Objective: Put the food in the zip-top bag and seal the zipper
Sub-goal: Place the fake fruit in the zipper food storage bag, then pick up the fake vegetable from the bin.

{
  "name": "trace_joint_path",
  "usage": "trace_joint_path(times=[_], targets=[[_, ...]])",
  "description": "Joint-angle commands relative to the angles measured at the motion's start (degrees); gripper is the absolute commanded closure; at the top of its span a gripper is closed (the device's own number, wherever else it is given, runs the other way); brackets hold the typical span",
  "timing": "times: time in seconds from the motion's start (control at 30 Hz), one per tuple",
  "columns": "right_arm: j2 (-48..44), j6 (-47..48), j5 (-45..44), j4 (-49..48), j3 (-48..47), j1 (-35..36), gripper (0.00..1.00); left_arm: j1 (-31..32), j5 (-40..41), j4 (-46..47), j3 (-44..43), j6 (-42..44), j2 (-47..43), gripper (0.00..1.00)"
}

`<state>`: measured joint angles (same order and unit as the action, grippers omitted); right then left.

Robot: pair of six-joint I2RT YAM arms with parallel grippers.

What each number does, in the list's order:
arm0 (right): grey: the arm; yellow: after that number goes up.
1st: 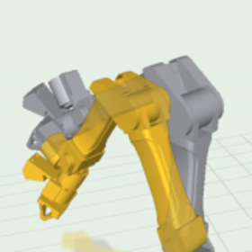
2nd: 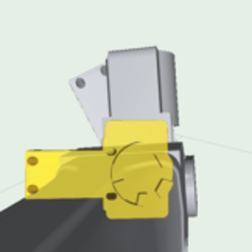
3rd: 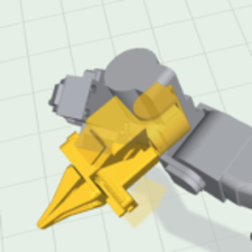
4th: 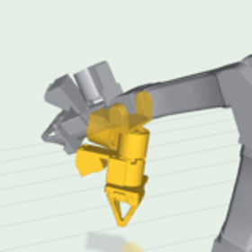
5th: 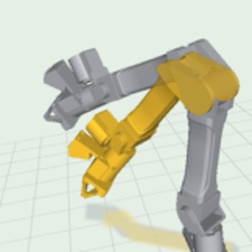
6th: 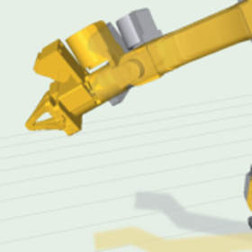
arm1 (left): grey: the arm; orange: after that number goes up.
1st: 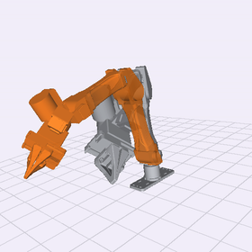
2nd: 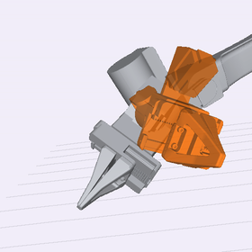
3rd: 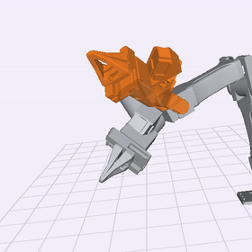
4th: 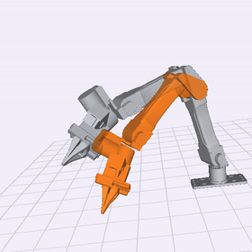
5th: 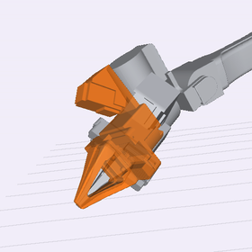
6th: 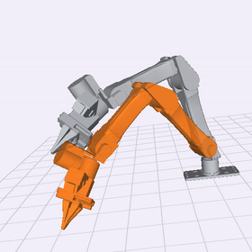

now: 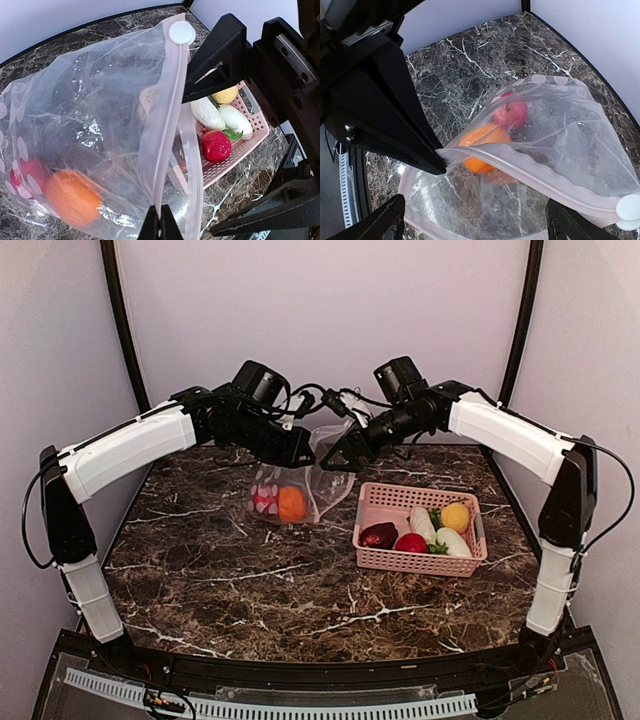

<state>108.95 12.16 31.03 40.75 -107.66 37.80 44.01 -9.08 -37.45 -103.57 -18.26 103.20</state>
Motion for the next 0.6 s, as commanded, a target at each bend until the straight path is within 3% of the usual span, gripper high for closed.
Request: trace_joint_path(times=[0.0, 0.3, 0.5, 0.57], targets=[[-4.9, 0.4, -1.0, 0.6, 0.6, 0.2, 0.05, 0.3, 2.5, -0.8, -0.6, 0.1, -1.3, 0.99], [-20.5, 6.0, -9.6, -2.2, 15.5, -1.9, 0.01, 0.2, 3.0, 0.4, 0.5, 0.2, -1.0, 0.99], [-24.6, 8.9, -9.7, 3.0, 22.3, -7.9, 0.01, 0.2, 3.0, 1.6, 2.8, 0.1, -2.3, 0.99], [-25.5, 9.5, -10.7, 4.4, 25.2, -9.9, 0.06, 0.3, 3.4, 2.7, 4.6, 0.0, -3.3, 0.99]])
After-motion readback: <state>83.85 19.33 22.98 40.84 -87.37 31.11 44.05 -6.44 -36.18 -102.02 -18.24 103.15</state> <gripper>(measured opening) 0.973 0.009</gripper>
